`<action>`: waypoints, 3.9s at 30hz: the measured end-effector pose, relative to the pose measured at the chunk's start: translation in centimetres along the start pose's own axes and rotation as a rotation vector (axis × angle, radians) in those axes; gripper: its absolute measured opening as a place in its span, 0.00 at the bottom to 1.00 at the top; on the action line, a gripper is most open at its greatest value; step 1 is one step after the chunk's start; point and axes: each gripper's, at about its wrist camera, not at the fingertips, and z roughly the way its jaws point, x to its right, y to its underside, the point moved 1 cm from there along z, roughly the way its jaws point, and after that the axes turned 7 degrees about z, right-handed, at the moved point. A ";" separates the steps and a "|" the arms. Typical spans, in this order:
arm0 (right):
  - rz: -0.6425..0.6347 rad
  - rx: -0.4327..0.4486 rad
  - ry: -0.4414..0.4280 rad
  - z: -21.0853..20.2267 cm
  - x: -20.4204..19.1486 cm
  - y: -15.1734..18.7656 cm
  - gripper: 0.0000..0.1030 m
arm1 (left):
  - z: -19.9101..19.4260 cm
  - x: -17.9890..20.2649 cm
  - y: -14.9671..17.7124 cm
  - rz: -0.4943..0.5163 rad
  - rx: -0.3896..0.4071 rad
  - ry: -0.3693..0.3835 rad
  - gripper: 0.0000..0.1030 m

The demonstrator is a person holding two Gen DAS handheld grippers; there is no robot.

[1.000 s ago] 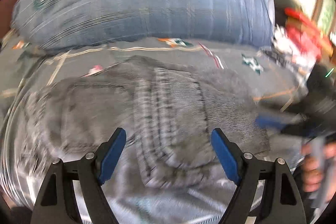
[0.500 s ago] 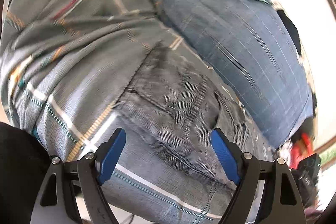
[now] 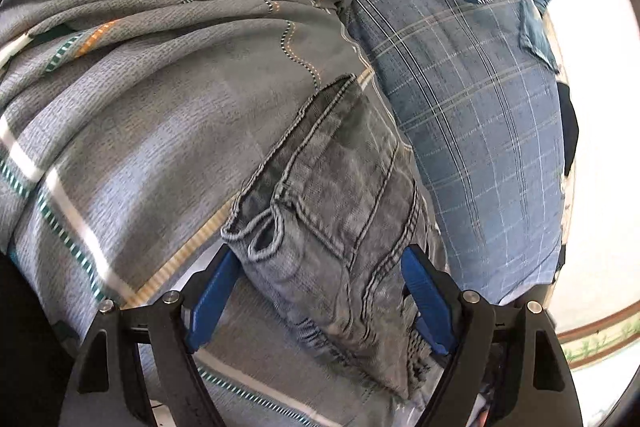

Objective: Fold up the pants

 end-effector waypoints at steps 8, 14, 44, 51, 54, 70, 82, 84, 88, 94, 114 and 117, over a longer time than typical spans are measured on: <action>0.135 -0.003 -0.087 -0.1 1.2 -2.0 0.68 | 1.8 0.8 -0.8 0.068 -0.026 -0.119 0.23; 0.199 -0.056 -0.054 1.9 2.2 -2.9 0.69 | 1.8 2.6 -1.2 0.143 -0.004 -0.152 0.10; 0.573 0.470 -0.086 -24.3 24.3 6.5 0.69 | 16.5 28.2 24.2 1.234 -0.347 -0.074 0.17; 0.470 0.466 -0.114 -25.3 20.5 5.9 0.70 | 8.7 29.2 20.5 1.167 -0.297 0.102 0.59; 0.387 0.424 -0.199 -24.6 16.8 5.5 0.70 | 4.5 27.4 15.9 1.095 -0.140 0.081 0.66; 0.363 0.244 -0.094 -18.0 12.7 7.9 0.69 | 7.7 20.4 11.0 0.907 -0.248 -0.094 0.70; 0.286 0.254 -0.115 -15.7 10.4 -4.6 0.72 | 10.8 19.4 13.2 1.010 -0.311 -0.224 0.76; 0.337 0.181 0.072 -12.2 13.9 -5.6 0.72 | 10.6 19.4 13.3 1.004 -0.313 -0.224 0.76; 0.343 0.221 0.061 -13.1 13.9 -4.8 0.68 | 9.4 20.2 12.8 0.993 -0.296 -0.192 0.75; 0.184 0.251 0.073 -15.4 9.4 -4.4 0.69 | 6.8 21.9 11.2 0.988 -0.129 -0.190 0.75; -0.193 0.164 0.656 -7.8 3.8 -6.4 0.84 | 10.7 19.6 11.8 0.959 -0.257 -0.289 0.81; -0.232 0.126 0.769 -5.0 5.6 -6.0 0.95 | 10.8 19.7 12.0 0.965 -0.258 -0.294 0.82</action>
